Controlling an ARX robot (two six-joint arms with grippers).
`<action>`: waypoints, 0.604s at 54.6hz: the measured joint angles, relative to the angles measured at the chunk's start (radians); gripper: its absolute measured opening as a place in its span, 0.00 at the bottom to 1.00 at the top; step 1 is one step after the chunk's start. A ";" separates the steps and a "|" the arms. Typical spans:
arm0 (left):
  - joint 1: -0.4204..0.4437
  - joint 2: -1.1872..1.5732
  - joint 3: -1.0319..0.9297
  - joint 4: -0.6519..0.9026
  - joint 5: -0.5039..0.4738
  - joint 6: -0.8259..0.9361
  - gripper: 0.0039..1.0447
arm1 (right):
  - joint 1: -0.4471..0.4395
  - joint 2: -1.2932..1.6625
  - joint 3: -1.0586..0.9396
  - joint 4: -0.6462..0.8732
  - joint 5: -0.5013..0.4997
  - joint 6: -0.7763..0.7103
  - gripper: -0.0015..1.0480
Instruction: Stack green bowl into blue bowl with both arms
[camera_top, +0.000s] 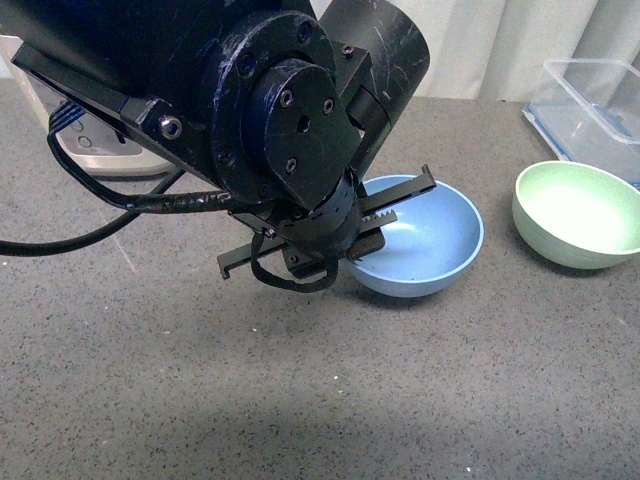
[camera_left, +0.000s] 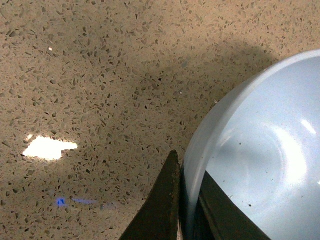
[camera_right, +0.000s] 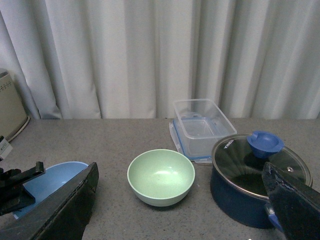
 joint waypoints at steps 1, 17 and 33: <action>0.000 0.000 0.000 0.000 0.000 0.000 0.04 | 0.000 0.000 0.000 0.000 0.000 0.000 0.91; 0.000 0.000 0.000 -0.003 0.008 0.002 0.26 | 0.000 0.000 0.000 0.000 0.000 0.000 0.91; 0.011 -0.028 -0.024 0.000 0.004 0.006 0.63 | 0.000 0.000 0.000 0.000 0.000 0.000 0.91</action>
